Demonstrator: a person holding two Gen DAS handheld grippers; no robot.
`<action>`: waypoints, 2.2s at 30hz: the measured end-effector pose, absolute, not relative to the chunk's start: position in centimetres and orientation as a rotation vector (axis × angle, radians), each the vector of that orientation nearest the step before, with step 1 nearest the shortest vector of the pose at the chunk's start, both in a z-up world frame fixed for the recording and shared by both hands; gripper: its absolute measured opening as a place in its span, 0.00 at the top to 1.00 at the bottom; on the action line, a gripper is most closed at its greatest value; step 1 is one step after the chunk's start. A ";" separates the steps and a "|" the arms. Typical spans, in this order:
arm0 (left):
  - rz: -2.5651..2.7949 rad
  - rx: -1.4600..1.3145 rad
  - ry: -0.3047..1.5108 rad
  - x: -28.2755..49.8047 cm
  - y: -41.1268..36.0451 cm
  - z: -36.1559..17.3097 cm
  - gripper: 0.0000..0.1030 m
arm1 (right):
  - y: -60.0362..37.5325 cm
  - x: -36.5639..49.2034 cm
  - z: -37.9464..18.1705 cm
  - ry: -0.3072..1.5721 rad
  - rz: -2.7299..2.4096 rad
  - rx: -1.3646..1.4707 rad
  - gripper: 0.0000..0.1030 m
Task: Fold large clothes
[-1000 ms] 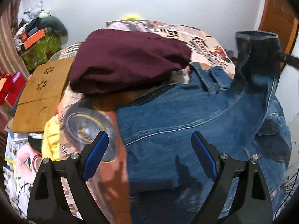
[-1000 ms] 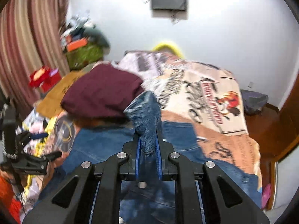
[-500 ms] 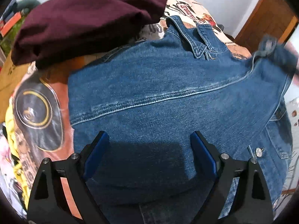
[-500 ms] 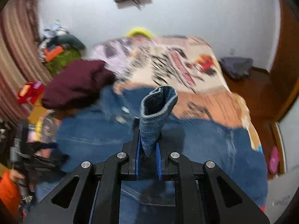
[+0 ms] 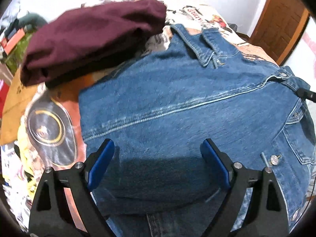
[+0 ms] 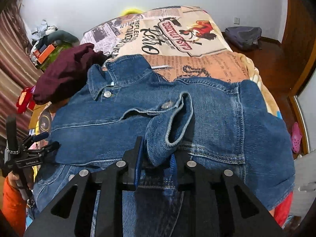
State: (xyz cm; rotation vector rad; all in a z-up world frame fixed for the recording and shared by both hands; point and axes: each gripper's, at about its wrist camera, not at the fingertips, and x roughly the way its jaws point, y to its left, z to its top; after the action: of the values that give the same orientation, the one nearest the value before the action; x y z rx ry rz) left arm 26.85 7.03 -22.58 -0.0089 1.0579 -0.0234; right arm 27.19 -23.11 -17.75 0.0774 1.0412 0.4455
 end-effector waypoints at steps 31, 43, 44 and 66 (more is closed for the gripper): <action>-0.179 0.027 0.763 26.7 -2.8 -12.9 0.12 | -42.5 21.6 -19.7 0.966 0.018 0.559 0.45; -0.171 0.008 0.838 26.9 -2.8 -15.1 0.12 | -45.5 23.4 -25.2 0.977 -0.035 0.807 0.49; -0.171 0.010 0.842 26.8 -2.8 -15.1 0.12 | -45.8 23.6 -25.4 0.976 -0.052 0.818 0.59; -0.178 0.006 0.807 24.9 -0.9 -14.7 0.12 | -29.6 23.0 -5.3 0.656 0.367 0.359 0.92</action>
State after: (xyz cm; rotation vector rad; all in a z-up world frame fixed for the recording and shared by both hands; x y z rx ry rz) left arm 24.89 -0.94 -14.68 0.0056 0.8068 -0.1775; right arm 23.04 -29.61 -5.27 0.3594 0.6559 0.3666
